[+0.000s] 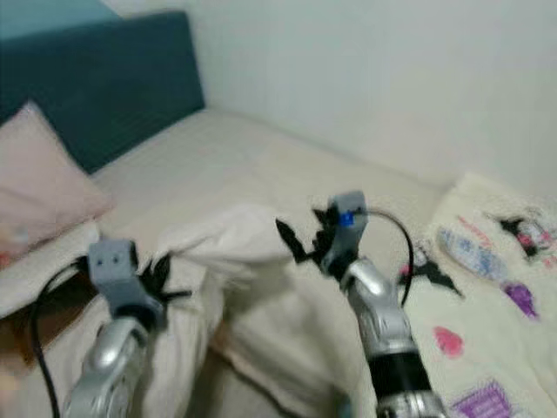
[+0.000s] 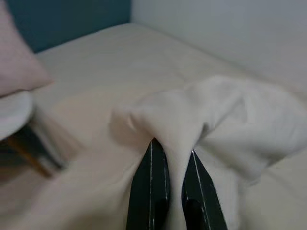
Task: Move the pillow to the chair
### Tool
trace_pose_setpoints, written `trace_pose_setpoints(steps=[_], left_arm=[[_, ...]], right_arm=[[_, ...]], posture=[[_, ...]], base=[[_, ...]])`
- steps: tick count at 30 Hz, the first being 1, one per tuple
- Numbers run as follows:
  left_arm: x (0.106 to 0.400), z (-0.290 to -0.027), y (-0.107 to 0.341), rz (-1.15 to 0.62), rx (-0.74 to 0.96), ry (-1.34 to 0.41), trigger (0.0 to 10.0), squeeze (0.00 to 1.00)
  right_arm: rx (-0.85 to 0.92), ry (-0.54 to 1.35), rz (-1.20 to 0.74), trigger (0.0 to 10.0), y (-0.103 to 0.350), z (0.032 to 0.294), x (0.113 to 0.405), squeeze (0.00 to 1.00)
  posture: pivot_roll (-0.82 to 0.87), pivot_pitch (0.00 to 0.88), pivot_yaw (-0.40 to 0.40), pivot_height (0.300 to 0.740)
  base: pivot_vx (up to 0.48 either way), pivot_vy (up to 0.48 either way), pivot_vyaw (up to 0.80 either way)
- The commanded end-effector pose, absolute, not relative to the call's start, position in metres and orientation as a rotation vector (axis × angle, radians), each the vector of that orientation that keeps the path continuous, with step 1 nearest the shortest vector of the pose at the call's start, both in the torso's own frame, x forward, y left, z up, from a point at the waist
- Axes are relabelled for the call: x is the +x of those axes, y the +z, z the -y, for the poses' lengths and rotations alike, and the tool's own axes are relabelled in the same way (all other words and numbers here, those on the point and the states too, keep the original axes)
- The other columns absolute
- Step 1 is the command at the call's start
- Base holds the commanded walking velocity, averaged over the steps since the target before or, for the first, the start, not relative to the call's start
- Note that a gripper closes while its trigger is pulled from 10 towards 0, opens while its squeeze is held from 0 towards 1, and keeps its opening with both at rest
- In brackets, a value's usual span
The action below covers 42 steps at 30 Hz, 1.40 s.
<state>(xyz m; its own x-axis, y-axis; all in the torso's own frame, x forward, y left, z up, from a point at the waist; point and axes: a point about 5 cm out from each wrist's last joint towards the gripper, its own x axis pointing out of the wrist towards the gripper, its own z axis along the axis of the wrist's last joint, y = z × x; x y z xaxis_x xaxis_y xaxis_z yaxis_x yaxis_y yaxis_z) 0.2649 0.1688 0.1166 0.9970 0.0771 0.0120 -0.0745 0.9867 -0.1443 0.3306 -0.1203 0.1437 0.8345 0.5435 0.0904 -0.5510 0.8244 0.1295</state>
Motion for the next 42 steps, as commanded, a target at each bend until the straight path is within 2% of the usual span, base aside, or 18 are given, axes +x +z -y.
trace_pose_setpoints(steps=[1,6,11,42], left_arm=[[0.2694,-0.1608,0.1289,0.089,-0.081,0.018,10.0,0.0],[0.269,-0.156,0.1294,0.096,0.0,-0.009,10.0,0.0],[0.2692,-0.1554,0.1301,0.107,0.013,-0.019,10.0,0.0],[0.2721,-0.1539,0.1268,0.089,-0.072,-0.069,10.0,0.0]], right_arm=[[0.156,0.55,0.035,10.0,0.1384,0.1265,0.3298,0.0],[0.151,0.538,0.028,10.0,0.1361,0.1276,0.3277,0.0],[0.157,0.53,0.023,10.0,0.1346,0.129,0.327,0.0],[0.189,0.534,0.019,10.0,0.1346,0.1279,0.3316,0.0]], posture=[[0.06,0.0,-0.037,0.74],[0.05,0.0,-0.035,0.74],[0.05,0.0,-0.034,0.74],[0.05,0.0,-0.033,0.74]], base=[[0.0,0.0,0.79],[0.0,0.0,0.79],[0.0,0.0,0.79],[0.0,0.0,0.79]])
